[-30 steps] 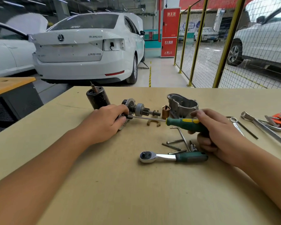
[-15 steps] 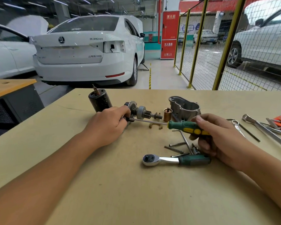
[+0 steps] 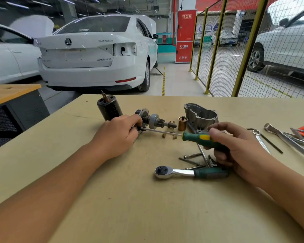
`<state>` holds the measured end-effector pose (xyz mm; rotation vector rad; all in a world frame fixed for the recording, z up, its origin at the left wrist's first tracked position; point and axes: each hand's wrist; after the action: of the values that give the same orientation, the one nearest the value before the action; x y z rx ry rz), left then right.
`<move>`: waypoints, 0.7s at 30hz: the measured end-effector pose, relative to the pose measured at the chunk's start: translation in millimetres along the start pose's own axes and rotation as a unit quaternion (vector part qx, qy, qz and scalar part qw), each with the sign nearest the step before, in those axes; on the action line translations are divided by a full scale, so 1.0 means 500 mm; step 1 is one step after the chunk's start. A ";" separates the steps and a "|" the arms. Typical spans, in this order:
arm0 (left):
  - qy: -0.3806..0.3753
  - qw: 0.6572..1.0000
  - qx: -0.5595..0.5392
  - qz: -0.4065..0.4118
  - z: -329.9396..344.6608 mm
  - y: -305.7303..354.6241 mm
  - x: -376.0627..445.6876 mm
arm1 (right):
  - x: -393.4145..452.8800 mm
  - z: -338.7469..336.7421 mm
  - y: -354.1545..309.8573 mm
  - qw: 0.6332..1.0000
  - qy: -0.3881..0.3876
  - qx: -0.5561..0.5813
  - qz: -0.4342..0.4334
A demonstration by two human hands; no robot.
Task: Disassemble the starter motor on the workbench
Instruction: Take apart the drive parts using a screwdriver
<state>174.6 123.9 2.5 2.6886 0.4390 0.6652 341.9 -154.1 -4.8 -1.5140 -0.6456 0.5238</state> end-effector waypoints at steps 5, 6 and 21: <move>0.010 1.000 0.002 0.002 0.004 -0.003 0.000 | -0.002 -0.010 0.003 0.999 -0.015 0.029 0.007; 0.012 1.000 0.002 0.003 0.005 -0.002 0.001 | -0.002 -0.006 0.000 0.999 -0.020 0.027 0.009; 0.006 1.000 0.003 0.001 0.008 -0.007 0.001 | 0.009 0.001 0.004 0.998 -0.009 0.056 0.015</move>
<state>176.5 126.2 -1.9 2.6926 0.4433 0.6806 344.6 -150.6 -6.3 -1.4174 -0.5980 0.5873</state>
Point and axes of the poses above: each hand's wrist, its own x-axis towards the middle knuckle, its own z-axis out of the palm, y = z × x, and after that the axes turned 9 degrees about -x, right-handed
